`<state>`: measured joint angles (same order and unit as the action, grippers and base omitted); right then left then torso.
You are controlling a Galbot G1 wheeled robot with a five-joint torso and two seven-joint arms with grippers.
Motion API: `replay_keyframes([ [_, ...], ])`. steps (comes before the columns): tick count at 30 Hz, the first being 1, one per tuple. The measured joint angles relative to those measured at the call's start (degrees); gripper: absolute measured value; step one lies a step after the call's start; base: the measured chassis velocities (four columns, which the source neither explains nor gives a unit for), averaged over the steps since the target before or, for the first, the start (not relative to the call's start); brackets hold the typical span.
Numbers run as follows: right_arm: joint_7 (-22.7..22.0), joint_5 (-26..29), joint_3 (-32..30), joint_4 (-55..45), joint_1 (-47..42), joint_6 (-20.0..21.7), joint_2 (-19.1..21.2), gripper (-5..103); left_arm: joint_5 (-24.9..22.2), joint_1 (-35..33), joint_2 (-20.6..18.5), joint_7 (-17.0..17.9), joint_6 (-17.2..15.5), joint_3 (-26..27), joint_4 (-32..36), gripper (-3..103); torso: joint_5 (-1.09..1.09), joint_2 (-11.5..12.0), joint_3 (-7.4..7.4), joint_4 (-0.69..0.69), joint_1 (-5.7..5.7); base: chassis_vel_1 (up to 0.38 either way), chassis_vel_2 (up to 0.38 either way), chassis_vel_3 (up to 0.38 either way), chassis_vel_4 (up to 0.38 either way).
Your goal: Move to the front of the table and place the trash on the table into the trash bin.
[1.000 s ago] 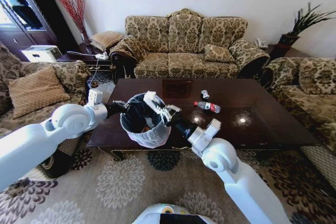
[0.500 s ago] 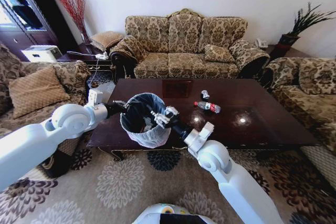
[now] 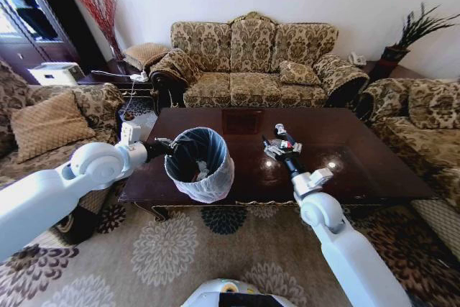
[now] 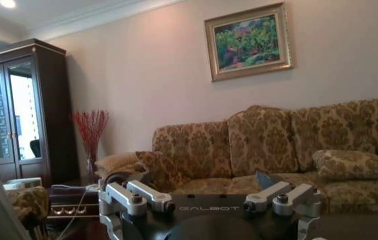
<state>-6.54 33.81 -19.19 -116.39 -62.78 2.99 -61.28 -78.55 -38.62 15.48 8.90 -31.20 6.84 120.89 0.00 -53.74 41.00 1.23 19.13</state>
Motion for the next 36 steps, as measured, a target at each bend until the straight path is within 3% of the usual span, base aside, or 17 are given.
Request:
replay_keyframes([
  [13,0.56,-0.13,0.06,4.37,1.40,-1.79,-0.12,100,0.00,0.00,0.00,0.01,0.00,0.00,0.00,0,0.03,0.00,0.00,-0.02,0.00,-0.154,-0.157,0.154,0.164],
  [16,0.61,-1.30,0.62,6.60,2.27,-3.61,-0.46,100,0.00,0.00,0.00,0.00,0.00,0.00,0.01,0,-0.02,0.00,0.00,-0.04,0.01,-0.263,-0.284,0.256,0.264],
  [20,-0.16,-3.06,1.05,8.56,2.77,-5.89,-0.92,100,0.00,0.00,0.01,-0.05,0.00,0.00,0.07,0,0.13,0.00,0.00,-0.04,0.01,-0.146,-0.165,0.180,0.095],
  [23,-0.33,-4.38,0.94,8.66,2.52,-6.26,-0.75,100,-0.02,0.00,0.01,-0.07,0.01,0.00,0.07,0,0.04,0.00,0.01,-0.06,0.01,-0.047,-0.079,0.033,0.053],
  [26,-2.20,-6.48,0.76,7.90,2.24,-3.47,-0.27,100,0.00,0.00,0.01,-0.03,0.01,0.00,0.02,0,-0.08,0.00,0.00,0.02,0.00,0.000,0.000,0.000,0.000],
  [30,-2.57,-7.06,0.82,8.83,3.27,-0.23,-0.10,100,0.02,0.00,0.00,0.02,0.01,0.00,0.00,0,-0.05,0.00,0.00,0.07,-0.01,0.044,0.065,-0.012,-0.021],
  [33,-2.22,-7.19,1.47,12.50,5.52,0.92,-0.47,100,0.02,0.00,-0.01,0.02,0.00,0.00,-0.01,0,-0.06,0.00,0.00,0.03,-0.01,0.049,0.005,-0.004,-0.013],
  [36,-0.88,-8.33,2.64,20.00,10.14,0.80,-1.56,100,0.02,0.01,-0.01,0.00,0.01,0.01,0.01,0,0.08,0.00,0.00,-0.04,-0.01,0.000,0.000,0.000,0.000],
])
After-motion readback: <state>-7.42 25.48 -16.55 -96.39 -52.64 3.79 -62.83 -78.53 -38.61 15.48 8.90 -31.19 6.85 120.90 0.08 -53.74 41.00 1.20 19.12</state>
